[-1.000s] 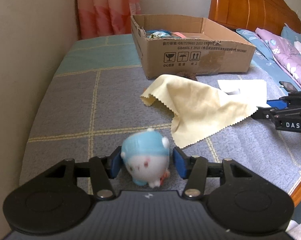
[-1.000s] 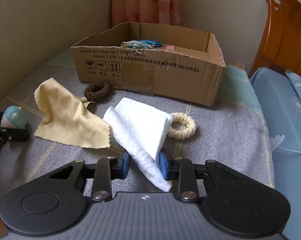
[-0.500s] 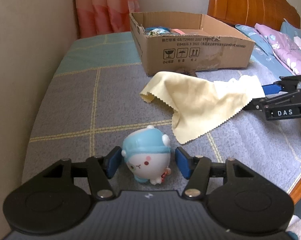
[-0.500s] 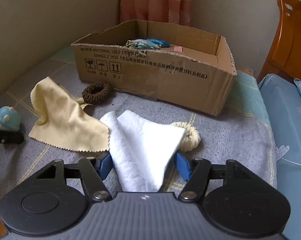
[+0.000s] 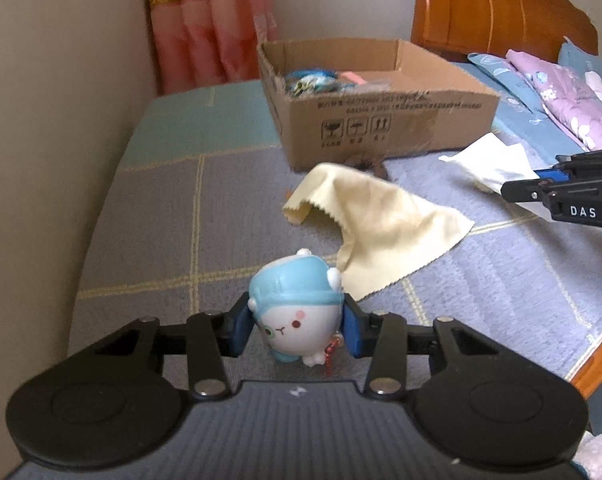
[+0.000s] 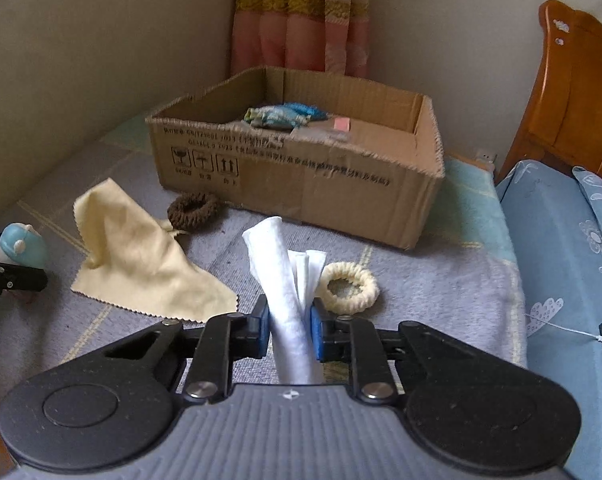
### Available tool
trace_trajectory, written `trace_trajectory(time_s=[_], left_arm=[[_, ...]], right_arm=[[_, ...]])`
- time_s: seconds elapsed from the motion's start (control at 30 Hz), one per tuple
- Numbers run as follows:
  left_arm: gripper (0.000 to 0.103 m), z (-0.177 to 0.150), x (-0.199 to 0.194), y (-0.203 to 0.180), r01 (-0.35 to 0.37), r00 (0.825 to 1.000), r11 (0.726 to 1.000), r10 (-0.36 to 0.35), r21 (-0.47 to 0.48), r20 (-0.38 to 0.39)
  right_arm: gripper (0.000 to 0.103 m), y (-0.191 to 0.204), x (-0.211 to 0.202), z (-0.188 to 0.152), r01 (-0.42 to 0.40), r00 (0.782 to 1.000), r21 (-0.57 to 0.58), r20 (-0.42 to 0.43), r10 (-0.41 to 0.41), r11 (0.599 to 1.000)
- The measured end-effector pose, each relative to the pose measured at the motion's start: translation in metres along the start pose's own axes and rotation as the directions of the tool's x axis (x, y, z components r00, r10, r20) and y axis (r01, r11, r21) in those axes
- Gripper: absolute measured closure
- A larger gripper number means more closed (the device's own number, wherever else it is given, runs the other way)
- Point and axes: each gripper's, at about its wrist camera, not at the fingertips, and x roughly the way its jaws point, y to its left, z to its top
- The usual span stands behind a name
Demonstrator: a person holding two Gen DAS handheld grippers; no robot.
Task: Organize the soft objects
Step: 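Lift the doll keychain with the left tool while the right tool lifts the white cloth, then carry the doll and white cloth over the box and open both tools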
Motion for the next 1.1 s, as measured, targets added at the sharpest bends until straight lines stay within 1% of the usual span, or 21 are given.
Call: trace_trajectory(time_s=[0.23, 0.43, 0.6, 0.73, 0.8, 0.83, 0.87, 0.93, 1.0, 1.1], left_arm=[[0.059, 0.014, -0.017, -0.005, 0.008, 0.999, 1.0, -0.009, 0.023, 0.044], [0.059, 0.02, -0.022, -0.007, 0.001, 0.998, 1.0, -0.002, 0.014, 0.067], [0.059, 0.021, -0.021, -0.008, 0.001, 0.998, 1.0, -0.001, 0.006, 0.067], [0.059, 0.022, -0.019, -0.007, -0.006, 0.998, 1.0, 0.006, -0.001, 0.063], [0.059, 0.022, -0.019, -0.006, -0.007, 0.998, 1.0, 0.007, -0.005, 0.06], [0.059, 0.022, -0.019, -0.006, -0.009, 0.998, 1.0, 0.009, -0.007, 0.06], [0.059, 0.022, -0.019, -0.005, -0.011, 0.998, 1.0, 0.011, -0.009, 0.06], [0.059, 0.022, -0.02, -0.004, -0.01, 0.998, 1.0, 0.011, -0.014, 0.059], [0.059, 0.023, -0.019, -0.003, -0.011, 0.998, 1.0, 0.012, -0.014, 0.057], [0.059, 0.025, -0.018, -0.004, -0.013, 0.999, 1.0, 0.014, -0.01, 0.052]], right_arm=[[0.079, -0.008, -0.031, 0.015, 0.002, 0.998, -0.013, 0.057, -0.001, 1.0], [0.079, -0.018, -0.046, 0.048, 0.023, 0.99, -0.041, 0.139, -0.017, 0.999], [0.079, -0.032, -0.037, 0.089, 0.057, 0.98, -0.038, 0.192, -0.049, 0.998], [0.079, -0.041, -0.018, 0.121, 0.095, 0.976, -0.027, 0.201, -0.087, 0.995], [0.077, -0.044, -0.006, 0.133, 0.094, 0.977, -0.019, 0.191, -0.089, 0.995], [0.065, -0.046, 0.0, 0.139, 0.087, 0.979, -0.017, 0.184, -0.083, 0.996], [0.04, -0.047, 0.005, 0.141, 0.096, 0.979, -0.015, 0.18, -0.092, 0.995], [0.014, -0.046, 0.013, 0.142, 0.12, 0.98, -0.012, 0.159, -0.116, 0.993], [0.014, -0.044, 0.014, 0.137, 0.112, 0.981, -0.018, 0.161, -0.107, 0.994], [0.011, -0.04, 0.01, 0.126, 0.098, 0.987, -0.02, 0.129, -0.094, 0.995]])
